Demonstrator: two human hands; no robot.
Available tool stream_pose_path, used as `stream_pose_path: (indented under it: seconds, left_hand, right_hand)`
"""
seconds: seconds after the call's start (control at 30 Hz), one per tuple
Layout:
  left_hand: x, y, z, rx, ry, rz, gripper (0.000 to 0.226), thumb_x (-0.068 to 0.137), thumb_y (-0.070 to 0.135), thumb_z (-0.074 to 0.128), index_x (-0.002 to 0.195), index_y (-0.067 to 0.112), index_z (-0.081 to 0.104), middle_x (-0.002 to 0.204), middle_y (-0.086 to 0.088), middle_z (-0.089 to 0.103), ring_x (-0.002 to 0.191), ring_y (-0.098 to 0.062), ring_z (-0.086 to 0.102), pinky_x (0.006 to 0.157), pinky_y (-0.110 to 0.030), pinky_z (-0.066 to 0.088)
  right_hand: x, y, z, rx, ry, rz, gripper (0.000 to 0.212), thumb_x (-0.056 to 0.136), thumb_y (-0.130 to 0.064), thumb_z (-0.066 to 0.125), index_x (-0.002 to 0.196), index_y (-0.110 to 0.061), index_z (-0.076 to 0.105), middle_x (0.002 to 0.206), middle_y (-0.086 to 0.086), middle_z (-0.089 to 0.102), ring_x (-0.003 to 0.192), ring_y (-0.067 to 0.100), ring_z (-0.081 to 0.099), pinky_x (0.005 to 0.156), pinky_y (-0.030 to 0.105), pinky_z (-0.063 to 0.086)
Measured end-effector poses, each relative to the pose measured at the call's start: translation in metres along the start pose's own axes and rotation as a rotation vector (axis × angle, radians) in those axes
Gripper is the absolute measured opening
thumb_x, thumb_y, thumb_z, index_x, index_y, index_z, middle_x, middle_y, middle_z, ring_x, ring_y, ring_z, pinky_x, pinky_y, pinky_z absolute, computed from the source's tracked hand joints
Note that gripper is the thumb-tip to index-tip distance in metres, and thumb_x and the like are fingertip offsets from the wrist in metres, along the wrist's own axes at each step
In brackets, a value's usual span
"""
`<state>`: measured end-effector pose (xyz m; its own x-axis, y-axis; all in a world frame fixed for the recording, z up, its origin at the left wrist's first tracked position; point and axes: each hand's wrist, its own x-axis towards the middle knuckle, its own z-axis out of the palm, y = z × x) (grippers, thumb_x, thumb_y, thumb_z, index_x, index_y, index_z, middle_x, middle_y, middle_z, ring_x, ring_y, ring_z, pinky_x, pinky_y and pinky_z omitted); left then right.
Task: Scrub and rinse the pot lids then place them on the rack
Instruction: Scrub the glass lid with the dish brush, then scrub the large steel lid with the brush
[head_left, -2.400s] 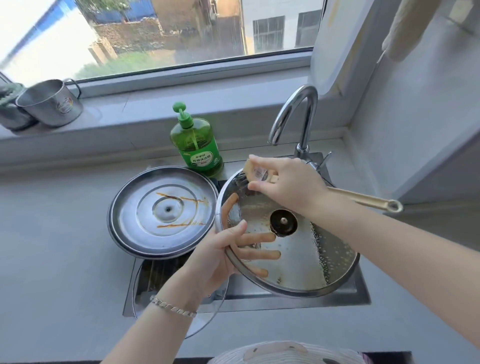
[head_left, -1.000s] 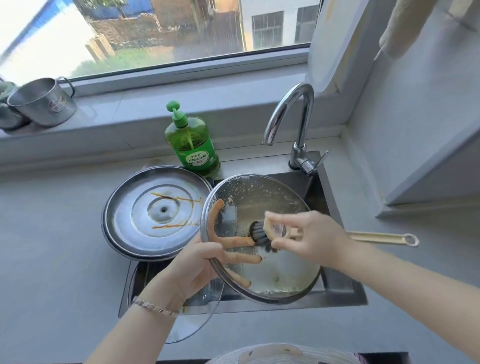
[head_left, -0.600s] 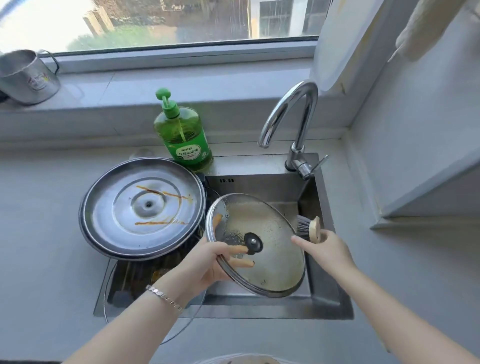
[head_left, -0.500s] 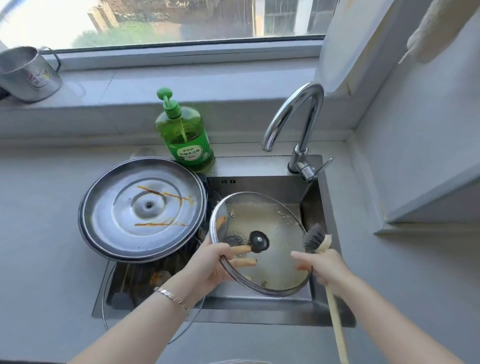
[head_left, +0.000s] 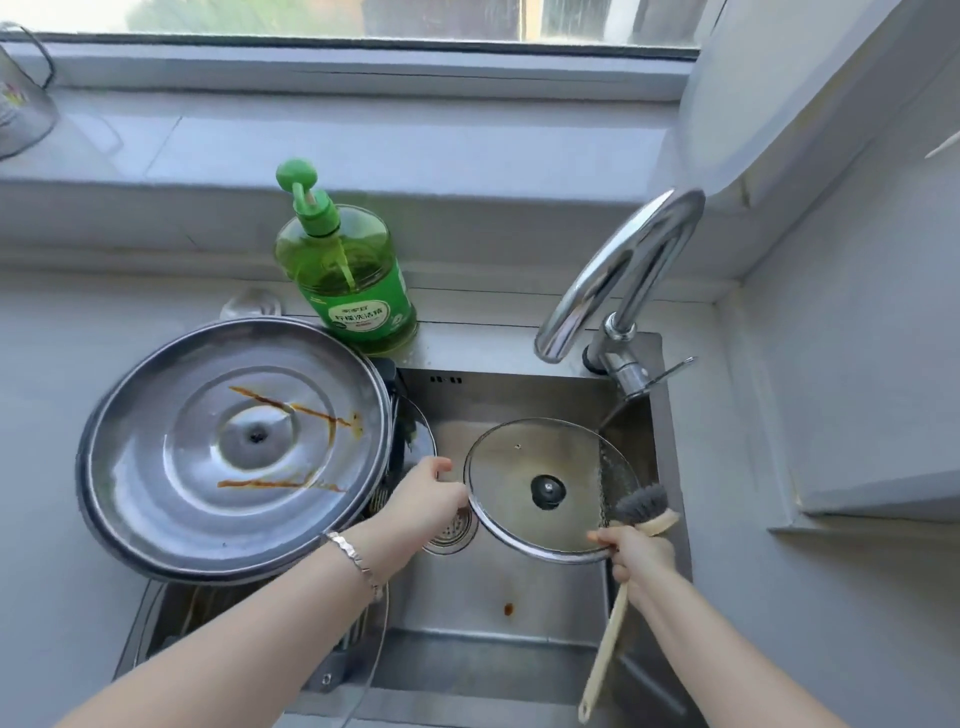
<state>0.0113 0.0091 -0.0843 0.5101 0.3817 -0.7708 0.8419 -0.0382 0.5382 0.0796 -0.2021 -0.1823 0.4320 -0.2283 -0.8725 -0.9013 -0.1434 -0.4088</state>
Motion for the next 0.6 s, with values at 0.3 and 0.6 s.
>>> stream_pose_path:
  seconds: [0.3, 0.6]
  left_hand:
    - [0.025, 0.011, -0.007, -0.069, -0.107, -0.058, 0.042, 0.072, 0.009, 0.054, 0.114, 0.006, 0.055, 0.088, -0.013, 0.059, 0.073, -0.023, 0.054, 0.063, -0.028, 0.043]
    - [0.039, 0.020, -0.009, -0.017, -0.101, -0.022, 0.024, 0.089, 0.001, 0.044, 0.108, 0.010, 0.056, 0.099, -0.014, 0.059, 0.083, -0.020, 0.058, 0.068, -0.024, 0.046]
  right_hand:
    - [0.033, 0.001, 0.045, -0.174, 0.124, -0.004, 0.029, 0.081, 0.011, 0.056, 0.110, 0.009, 0.054, 0.064, 0.004, 0.052, 0.080, 0.025, 0.051, 0.074, 0.031, 0.041]
    - [0.067, 0.014, 0.035, -0.190, 0.024, 0.115, 0.033, 0.091, 0.002, 0.047, 0.123, 0.011, 0.048, 0.126, 0.026, 0.054, 0.087, 0.026, 0.055, 0.070, 0.031, 0.045]
